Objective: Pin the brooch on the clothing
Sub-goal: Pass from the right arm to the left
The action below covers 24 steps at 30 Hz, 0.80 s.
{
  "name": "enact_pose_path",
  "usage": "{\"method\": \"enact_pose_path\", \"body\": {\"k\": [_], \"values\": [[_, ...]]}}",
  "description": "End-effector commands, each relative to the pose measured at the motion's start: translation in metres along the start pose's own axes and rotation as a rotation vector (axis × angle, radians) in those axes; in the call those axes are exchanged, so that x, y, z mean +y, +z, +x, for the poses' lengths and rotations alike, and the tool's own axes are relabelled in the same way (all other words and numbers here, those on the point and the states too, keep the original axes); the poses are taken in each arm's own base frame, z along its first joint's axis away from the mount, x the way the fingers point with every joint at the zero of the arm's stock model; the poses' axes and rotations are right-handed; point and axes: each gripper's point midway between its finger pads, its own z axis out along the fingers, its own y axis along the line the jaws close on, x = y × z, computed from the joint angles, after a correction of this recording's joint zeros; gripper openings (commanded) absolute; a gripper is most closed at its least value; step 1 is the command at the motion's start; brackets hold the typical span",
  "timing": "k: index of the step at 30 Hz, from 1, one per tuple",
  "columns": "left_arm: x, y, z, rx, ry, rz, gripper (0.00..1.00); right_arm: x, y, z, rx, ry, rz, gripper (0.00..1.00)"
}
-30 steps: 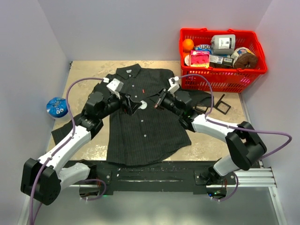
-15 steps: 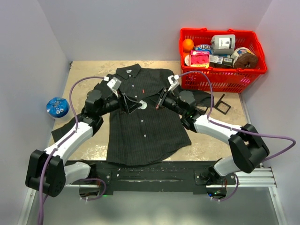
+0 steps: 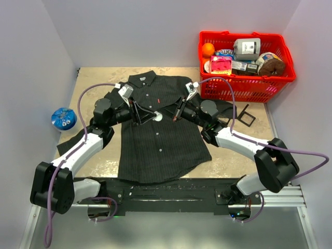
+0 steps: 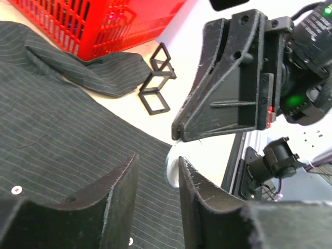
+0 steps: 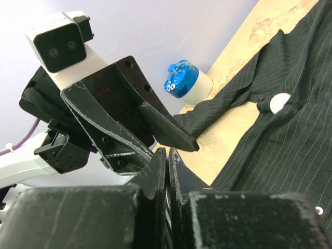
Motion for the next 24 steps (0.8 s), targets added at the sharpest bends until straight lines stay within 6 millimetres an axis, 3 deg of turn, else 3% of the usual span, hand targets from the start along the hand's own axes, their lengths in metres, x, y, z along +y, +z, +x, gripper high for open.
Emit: {"method": "enact_pose_path", "body": {"k": [1, 10, 14, 20, 22, 24], "values": [[-0.010, -0.001, 0.000, 0.009, 0.018, 0.071, 0.34, 0.027, -0.004, -0.014, -0.038, -0.063, -0.093, 0.00], [-0.018, 0.000, 0.005, 0.034, 0.004, 0.144, 0.17, 0.023, -0.002, -0.009, -0.023, -0.054, -0.092, 0.00], [-0.022, 0.000, 0.006, 0.044, 0.014, 0.170, 0.00, 0.021, -0.001, -0.008, -0.019, -0.063, -0.090, 0.00], [-0.023, 0.000, 0.008, 0.083, 0.059, 0.188, 0.00, 0.008, -0.003, -0.008, 0.045, -0.122, -0.042, 0.01], [-0.022, -0.001, 0.015, 0.123, 0.051, 0.197, 0.00, 0.004, -0.005, -0.020, 0.054, -0.187, -0.027, 0.16], [-0.024, -0.002, 0.015, 0.142, 0.089, 0.221, 0.00, -0.001, -0.011, -0.017, 0.114, -0.217, -0.001, 0.26]]}}
